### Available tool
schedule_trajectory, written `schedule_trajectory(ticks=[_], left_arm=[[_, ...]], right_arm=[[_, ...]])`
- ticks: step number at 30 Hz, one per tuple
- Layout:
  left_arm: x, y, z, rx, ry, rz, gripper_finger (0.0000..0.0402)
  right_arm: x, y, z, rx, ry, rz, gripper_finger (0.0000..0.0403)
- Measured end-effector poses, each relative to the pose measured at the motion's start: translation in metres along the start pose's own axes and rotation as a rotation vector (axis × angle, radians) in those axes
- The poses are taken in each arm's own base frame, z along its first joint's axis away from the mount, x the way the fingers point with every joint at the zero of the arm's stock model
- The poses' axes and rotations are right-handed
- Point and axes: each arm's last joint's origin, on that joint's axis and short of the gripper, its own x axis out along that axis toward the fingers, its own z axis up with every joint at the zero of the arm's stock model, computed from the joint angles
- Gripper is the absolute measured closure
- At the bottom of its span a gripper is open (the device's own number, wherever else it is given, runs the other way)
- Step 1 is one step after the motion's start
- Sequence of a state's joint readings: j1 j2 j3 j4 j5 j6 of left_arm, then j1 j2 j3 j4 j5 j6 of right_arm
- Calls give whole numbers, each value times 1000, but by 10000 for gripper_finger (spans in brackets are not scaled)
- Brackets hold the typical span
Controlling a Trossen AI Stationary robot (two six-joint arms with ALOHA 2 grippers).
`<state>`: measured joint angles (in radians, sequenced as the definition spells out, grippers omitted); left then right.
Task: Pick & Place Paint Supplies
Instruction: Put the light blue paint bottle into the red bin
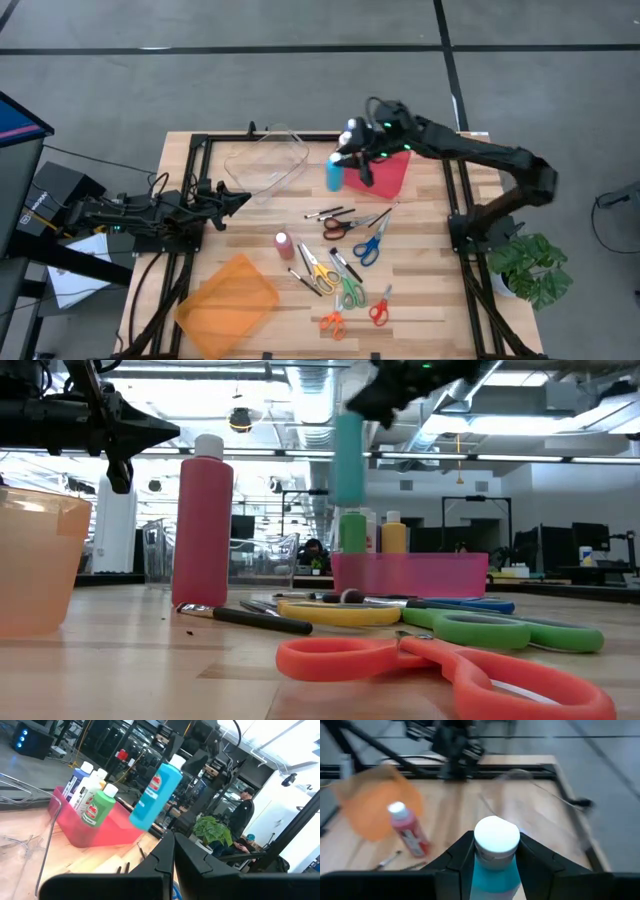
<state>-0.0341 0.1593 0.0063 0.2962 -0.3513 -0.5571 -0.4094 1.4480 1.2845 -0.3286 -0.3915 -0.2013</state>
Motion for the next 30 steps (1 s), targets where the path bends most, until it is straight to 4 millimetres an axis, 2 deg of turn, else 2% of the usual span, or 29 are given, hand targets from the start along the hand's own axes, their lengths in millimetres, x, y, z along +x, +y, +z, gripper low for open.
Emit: schedule_trajectory(ticks=[7, 11, 15, 20, 30], left_arm=[[0, 0, 0, 0, 0, 0, 396], [0, 0, 0, 0, 0, 0, 396], [0, 0, 0, 0, -1, 0, 396], [0, 0, 0, 0, -1, 0, 396], [0, 0, 0, -1, -1, 0, 396]], right_arm=[[-37, -8, -48, 99, -33, -267, 284], [-44, -17, -78, 159, -29, -373, 284], [-45, -25, -95, 168, -51, -473, 284], [-33, -34, -111, 187, -40, -497, 284], [-15, -44, -125, 160, 29, -531, 284]])
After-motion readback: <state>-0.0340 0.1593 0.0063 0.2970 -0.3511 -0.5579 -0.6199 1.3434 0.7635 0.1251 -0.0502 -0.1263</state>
